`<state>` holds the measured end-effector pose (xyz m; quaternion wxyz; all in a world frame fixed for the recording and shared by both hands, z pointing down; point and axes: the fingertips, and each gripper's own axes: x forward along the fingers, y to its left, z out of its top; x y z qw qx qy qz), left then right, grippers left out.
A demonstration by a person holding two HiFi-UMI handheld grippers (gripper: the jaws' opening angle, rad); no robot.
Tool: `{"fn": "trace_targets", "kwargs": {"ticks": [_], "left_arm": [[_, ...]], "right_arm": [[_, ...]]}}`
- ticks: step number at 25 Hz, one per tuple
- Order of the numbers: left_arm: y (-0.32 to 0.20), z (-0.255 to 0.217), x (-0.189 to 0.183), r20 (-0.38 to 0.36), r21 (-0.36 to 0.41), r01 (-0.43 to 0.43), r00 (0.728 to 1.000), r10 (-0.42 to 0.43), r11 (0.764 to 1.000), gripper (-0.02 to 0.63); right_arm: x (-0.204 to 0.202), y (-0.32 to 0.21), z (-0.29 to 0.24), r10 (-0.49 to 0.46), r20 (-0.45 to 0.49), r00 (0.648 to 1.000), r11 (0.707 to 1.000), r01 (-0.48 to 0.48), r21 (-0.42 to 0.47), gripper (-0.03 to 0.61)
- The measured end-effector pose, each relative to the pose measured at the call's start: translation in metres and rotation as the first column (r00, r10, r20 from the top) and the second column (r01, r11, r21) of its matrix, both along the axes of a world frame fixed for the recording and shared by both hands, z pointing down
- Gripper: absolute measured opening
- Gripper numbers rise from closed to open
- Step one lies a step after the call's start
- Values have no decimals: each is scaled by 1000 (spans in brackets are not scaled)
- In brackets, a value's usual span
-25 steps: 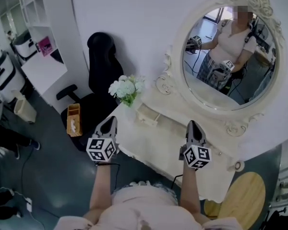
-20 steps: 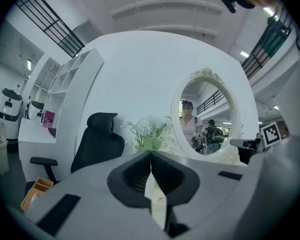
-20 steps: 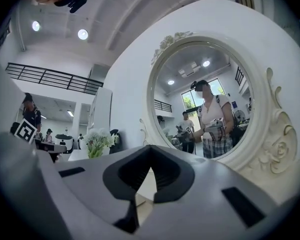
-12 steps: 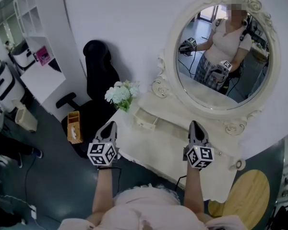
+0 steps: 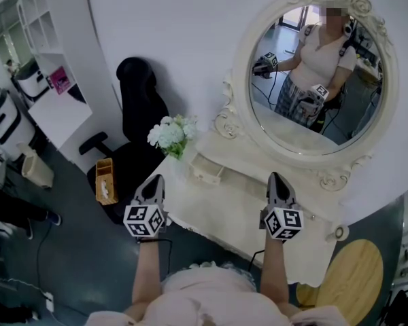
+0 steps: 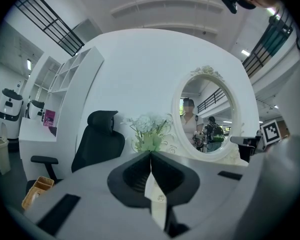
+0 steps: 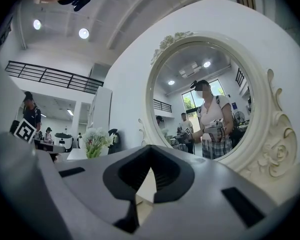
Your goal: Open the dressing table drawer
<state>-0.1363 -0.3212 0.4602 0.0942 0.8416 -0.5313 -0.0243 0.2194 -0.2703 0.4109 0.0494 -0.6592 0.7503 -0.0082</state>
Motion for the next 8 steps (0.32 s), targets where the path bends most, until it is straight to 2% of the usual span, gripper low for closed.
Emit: {"fn": "trace_targets", "kwargs": {"ticks": [8], "left_arm": [[-1,0,1,-3,3,-5,1000,5,1000,28]], "right_arm": [[1,0,0,4,-4,1000,1000,-4,-9,15]]}}
